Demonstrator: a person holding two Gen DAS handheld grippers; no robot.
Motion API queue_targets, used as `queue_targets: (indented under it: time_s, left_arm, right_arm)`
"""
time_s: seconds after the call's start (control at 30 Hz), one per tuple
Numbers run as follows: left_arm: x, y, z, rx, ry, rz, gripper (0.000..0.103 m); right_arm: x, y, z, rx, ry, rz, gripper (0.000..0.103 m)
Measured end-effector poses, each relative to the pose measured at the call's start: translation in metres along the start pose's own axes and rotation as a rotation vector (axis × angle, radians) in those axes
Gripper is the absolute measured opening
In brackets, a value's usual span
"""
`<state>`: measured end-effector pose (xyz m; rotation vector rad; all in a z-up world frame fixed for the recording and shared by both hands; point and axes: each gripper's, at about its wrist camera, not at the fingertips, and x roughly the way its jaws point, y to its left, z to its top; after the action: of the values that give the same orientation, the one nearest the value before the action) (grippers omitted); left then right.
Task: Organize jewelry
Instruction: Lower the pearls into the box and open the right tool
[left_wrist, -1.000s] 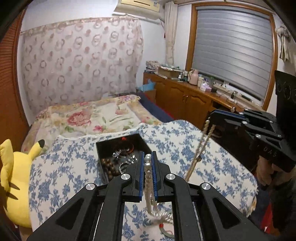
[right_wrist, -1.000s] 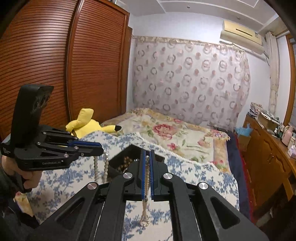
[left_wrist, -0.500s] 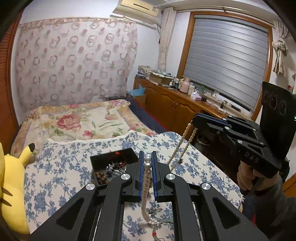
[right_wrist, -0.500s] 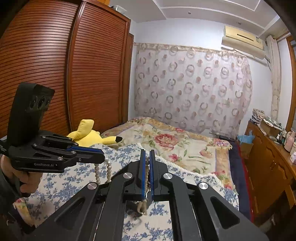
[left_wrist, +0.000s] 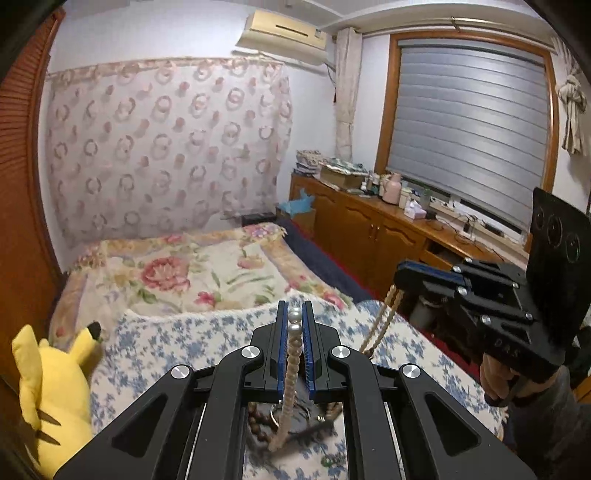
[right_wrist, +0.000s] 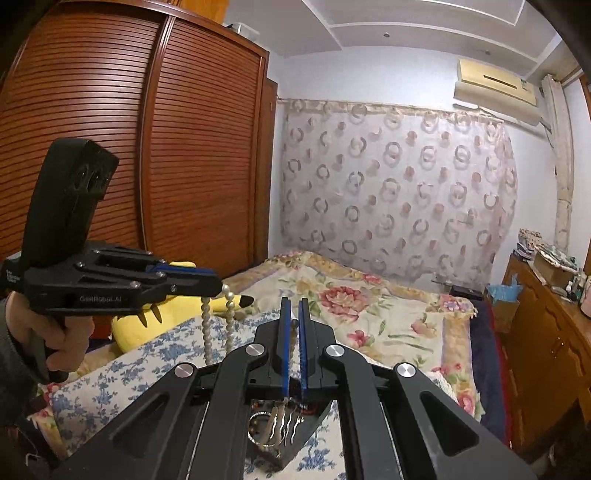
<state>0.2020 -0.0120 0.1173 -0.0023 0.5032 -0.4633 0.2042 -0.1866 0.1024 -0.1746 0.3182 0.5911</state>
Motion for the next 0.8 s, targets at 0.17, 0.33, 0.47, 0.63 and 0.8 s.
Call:
queue_targets:
  time_s: [0.17,0.33,0.47,0.63,0.8]
  left_arm:
    - [0.012,0.007,0.008,0.007,0.002,0.025,0.007]
    - [0.041,0.018,-0.011,-0.005,0.062,0.038,0.007]
    - [0.062,0.025,-0.033,-0.016,0.115,0.045,0.007]
    - [0.077,0.032,-0.058,-0.029,0.160,0.055,0.007]
    - [0.083,0.037,-0.083,-0.051,0.181,0.082,0.017]
  right_arm:
    - [0.011,0.001,0.010,-0.020,0.003,0.017,0.005]
    - [0.033,0.002,-0.003,-0.026,0.050,0.018,0.005]
    - [0.052,0.002,-0.022,-0.014,0.106,0.017,0.005]
    - [0.077,0.006,-0.049,0.005,0.184,0.028,0.005]
    - [0.095,0.013,-0.075,0.020,0.255,0.031,0.006]
